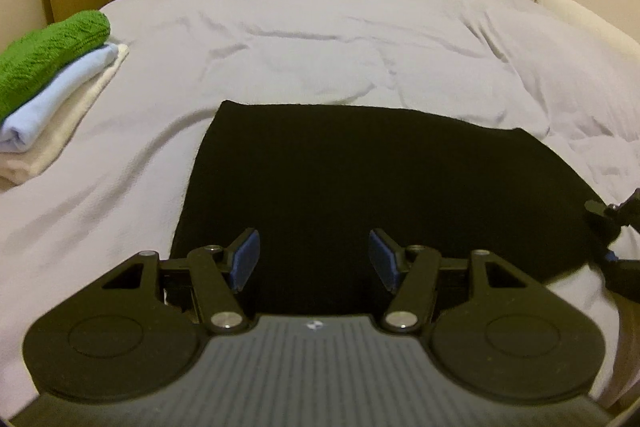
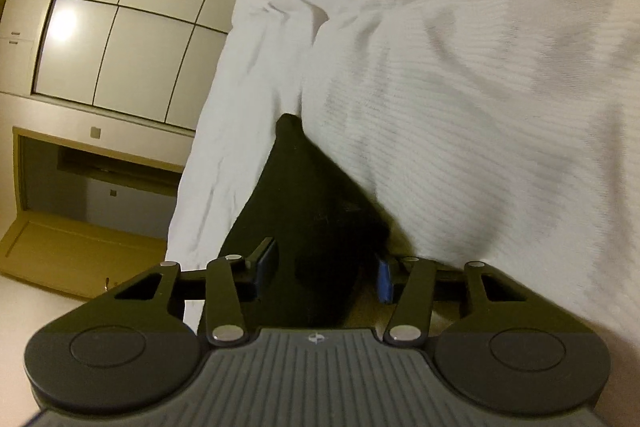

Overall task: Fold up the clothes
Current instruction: 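Lower both grippers to the skirt's folded edge and close them, then lift the skirt edge and fold it over with both grippers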

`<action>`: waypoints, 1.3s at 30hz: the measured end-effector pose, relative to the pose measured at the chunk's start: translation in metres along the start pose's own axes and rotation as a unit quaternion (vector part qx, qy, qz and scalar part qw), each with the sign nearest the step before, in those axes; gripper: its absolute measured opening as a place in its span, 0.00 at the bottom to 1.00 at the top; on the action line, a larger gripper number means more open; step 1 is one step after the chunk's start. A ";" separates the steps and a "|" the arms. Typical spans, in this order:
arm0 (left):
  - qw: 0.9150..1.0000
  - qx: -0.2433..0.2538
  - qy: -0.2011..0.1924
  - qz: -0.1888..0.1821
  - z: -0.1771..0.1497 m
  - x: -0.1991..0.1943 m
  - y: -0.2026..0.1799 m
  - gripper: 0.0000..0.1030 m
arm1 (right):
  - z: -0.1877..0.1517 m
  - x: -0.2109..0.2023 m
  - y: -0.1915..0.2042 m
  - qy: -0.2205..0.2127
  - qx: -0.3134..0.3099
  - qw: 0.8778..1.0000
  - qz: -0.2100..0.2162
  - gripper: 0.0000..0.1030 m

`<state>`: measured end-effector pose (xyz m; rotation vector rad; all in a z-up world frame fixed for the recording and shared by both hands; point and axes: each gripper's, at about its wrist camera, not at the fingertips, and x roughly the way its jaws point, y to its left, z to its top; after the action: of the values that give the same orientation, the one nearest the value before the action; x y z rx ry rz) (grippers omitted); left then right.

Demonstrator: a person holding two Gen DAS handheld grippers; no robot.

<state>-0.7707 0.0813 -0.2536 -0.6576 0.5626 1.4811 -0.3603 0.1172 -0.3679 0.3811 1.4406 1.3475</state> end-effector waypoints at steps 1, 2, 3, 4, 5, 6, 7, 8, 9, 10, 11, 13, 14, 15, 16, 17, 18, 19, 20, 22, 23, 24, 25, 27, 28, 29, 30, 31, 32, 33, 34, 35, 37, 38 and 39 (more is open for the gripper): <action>1.000 -0.003 0.001 0.001 0.000 0.005 0.003 0.54 | -0.002 0.003 0.002 -0.002 -0.011 1.000 -0.003 0.50; 1.000 -0.006 0.002 0.001 0.000 0.010 0.006 0.52 | -0.004 0.004 0.005 -0.002 -0.023 1.000 -0.005 0.48; 1.000 -0.006 0.009 0.000 -0.002 0.016 0.009 0.46 | -0.007 0.005 0.009 0.000 -0.044 0.999 -0.010 0.42; 1.000 -0.005 0.018 -0.001 -0.004 0.022 0.012 0.35 | -0.009 0.007 0.010 0.004 -0.055 0.998 -0.018 0.26; 1.000 -0.003 0.027 -0.001 -0.006 0.028 0.015 0.34 | -0.011 0.008 0.010 0.008 -0.065 0.998 -0.026 0.22; 1.000 0.001 0.028 -0.004 -0.008 0.030 0.017 0.34 | -0.011 0.008 0.010 0.009 -0.065 0.997 -0.029 0.20; 1.000 0.006 0.028 -0.008 -0.009 0.030 0.017 0.33 | -0.011 0.008 0.012 0.011 -0.067 0.997 -0.035 0.18; 0.999 0.010 0.029 -0.009 -0.009 0.030 0.018 0.33 | -0.010 0.008 0.015 0.013 -0.069 0.997 -0.042 0.18; 0.999 0.005 0.033 -0.017 -0.005 0.029 0.020 0.31 | -0.010 0.008 0.021 0.014 -0.079 0.995 -0.053 0.18; 0.999 -0.004 0.037 -0.027 0.001 0.028 0.022 0.27 | -0.011 0.008 0.026 0.014 -0.087 0.994 -0.062 0.18; 0.998 -0.014 0.042 -0.037 0.006 0.027 0.024 0.24 | -0.011 0.008 0.031 0.014 -0.095 0.993 -0.070 0.18; 0.998 -0.016 0.026 -0.062 0.022 0.022 0.025 0.24 | -0.012 0.006 0.032 0.016 -0.087 0.993 -0.078 0.21; 0.998 -0.008 0.019 -0.062 0.027 0.021 0.023 0.24 | -0.013 0.006 0.029 0.013 -0.066 0.995 -0.072 0.26; 0.998 0.004 0.014 -0.055 0.030 0.022 0.020 0.24 | -0.013 0.005 0.025 0.011 -0.044 0.997 -0.064 0.27; 0.999 0.012 0.019 -0.046 0.029 0.025 0.018 0.24 | -0.013 0.004 0.021 0.007 -0.025 0.998 -0.060 0.25; 0.999 0.016 0.029 -0.036 0.025 0.030 0.018 0.24 | -0.015 0.004 0.022 0.004 -0.030 0.998 -0.063 0.23; 0.998 0.015 0.045 -0.029 0.018 0.037 0.020 0.24 | -0.016 0.004 0.024 0.002 -0.038 0.997 -0.068 0.22; 0.998 0.013 0.049 -0.028 0.010 0.040 0.023 0.24 | -0.017 0.005 0.031 -0.001 -0.059 0.995 -0.078 0.20; 0.998 0.010 0.045 -0.031 0.002 0.042 0.026 0.25 | -0.017 0.006 0.040 -0.004 -0.081 0.993 -0.089 0.18; 0.999 0.009 0.040 -0.033 -0.004 0.039 0.030 0.25 | -0.021 0.007 0.058 -0.012 -0.127 0.985 -0.116 0.16; 0.999 0.005 0.042 -0.035 -0.004 0.037 0.032 0.25 | -0.024 0.006 0.067 -0.017 -0.149 0.980 -0.128 0.15; 0.998 0.000 0.042 -0.037 -0.003 0.036 0.035 0.25 | -0.029 0.007 0.082 -0.027 -0.188 0.972 -0.140 0.15; 0.998 -0.006 0.042 -0.040 -0.001 0.033 0.037 0.24 | -0.036 0.006 0.096 -0.038 -0.226 0.963 -0.144 0.15; 0.998 -0.020 0.035 -0.044 0.002 0.027 0.046 0.23 | -0.059 0.004 0.132 -0.064 -0.322 0.933 -0.145 0.15; 0.998 -0.028 0.030 -0.047 0.004 0.022 0.052 0.23 | -0.073 0.002 0.152 -0.078 -0.377 0.911 -0.145 0.15; 0.998 -0.036 0.024 -0.050 0.005 0.018 0.058 0.23 | -0.093 0.005 0.170 -0.087 -0.432 0.887 -0.138 0.15; 0.997 -0.048 0.020 -0.056 0.005 0.014 0.065 0.23 | -0.114 0.008 0.187 -0.095 -0.485 0.860 -0.129 0.15; 0.996 -0.062 0.016 -0.065 0.005 0.009 0.074 0.23 | -0.136 0.011 0.204 -0.103 -0.536 0.829 -0.120 0.15; 0.994 -0.076 0.013 -0.075 0.004 0.005 0.081 0.23 | -0.160 0.018 0.215 -0.099 -0.582 0.800 -0.108 0.15; 0.992 -0.092 0.012 -0.086 0.003 0.003 0.089 0.23 | -0.185 0.024 0.225 -0.093 -0.625 0.769 -0.095 0.15; 0.989 -0.109 0.012 -0.097 0.002 0.001 0.097 0.21 | -0.207 0.034 0.229 -0.081 -0.659 0.743 -0.086 0.15; 0.986 -0.126 0.011 -0.108 0.001 0.000 0.104 0.20 | -0.228 0.044 0.228 -0.067 -0.686 0.720 -0.081 0.15; 0.980 -0.152 0.011 -0.126 -0.001 -0.002 0.116 0.18 | -0.263 0.061 0.220 -0.039 -0.727 0.681 -0.076 0.17; 0.978 -0.160 0.011 -0.132 -0.003 -0.003 0.120 0.18 | -0.276 0.068 0.215 -0.025 -0.741 0.667 -0.074 0.19; 0.976 -0.167 0.012 -0.137 -0.004 -0.003 0.123 0.18 | -0.289 0.075 0.209 -0.012 -0.754 0.653 -0.073 0.21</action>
<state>-0.8934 0.0741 -0.2612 -0.9756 0.2265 1.3171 -0.7151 0.0938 -0.2863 -0.8091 -0.0622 1.8816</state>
